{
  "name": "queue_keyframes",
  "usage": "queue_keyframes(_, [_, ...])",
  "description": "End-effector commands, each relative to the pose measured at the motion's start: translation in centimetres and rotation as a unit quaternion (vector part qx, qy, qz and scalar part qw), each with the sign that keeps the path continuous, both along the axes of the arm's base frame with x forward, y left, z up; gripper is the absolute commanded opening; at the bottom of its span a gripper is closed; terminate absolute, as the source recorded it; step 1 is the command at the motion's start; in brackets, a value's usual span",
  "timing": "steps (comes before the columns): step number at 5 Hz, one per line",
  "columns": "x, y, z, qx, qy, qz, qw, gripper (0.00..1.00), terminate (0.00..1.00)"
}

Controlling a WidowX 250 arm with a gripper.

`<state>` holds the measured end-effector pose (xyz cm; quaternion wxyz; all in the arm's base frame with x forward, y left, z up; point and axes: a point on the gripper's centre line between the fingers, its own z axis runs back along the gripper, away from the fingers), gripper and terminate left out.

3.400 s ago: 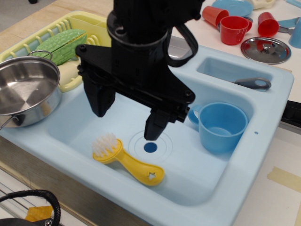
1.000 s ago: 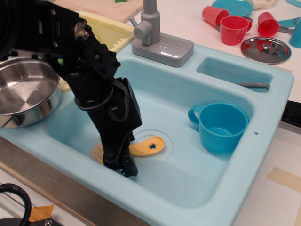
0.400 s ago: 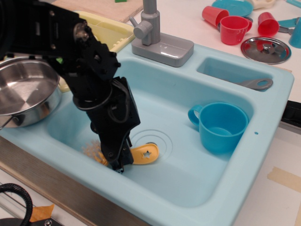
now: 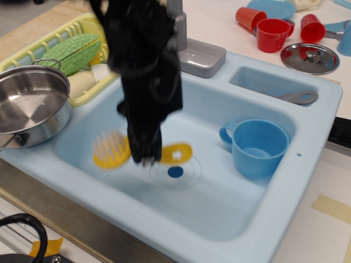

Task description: Put brush into pot or pan

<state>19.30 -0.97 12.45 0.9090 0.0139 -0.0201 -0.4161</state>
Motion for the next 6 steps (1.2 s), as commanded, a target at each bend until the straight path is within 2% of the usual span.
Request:
queue_keyframes(1, [0.7,1.2,5.9,0.046,-0.037,0.011,0.9982,0.00,0.00])
queue_keyframes(2, [-0.2,3.9,8.1,0.067,-0.058,0.021,0.9959,0.00,0.00])
queue_keyframes(3, [-1.3,7.0,7.7,0.059,-0.065,0.035,0.9955,0.00,0.00])
queue_keyframes(4, [-2.3,10.0,6.4,0.034,-0.079,0.046,0.9952,0.00,0.00])
queue_keyframes(5, [-2.4,11.6,4.8,0.000,-0.076,0.063,0.9951,1.00,0.00])
queue_keyframes(6, [-2.4,11.6,4.8,0.000,-0.076,0.063,0.9951,1.00,1.00])
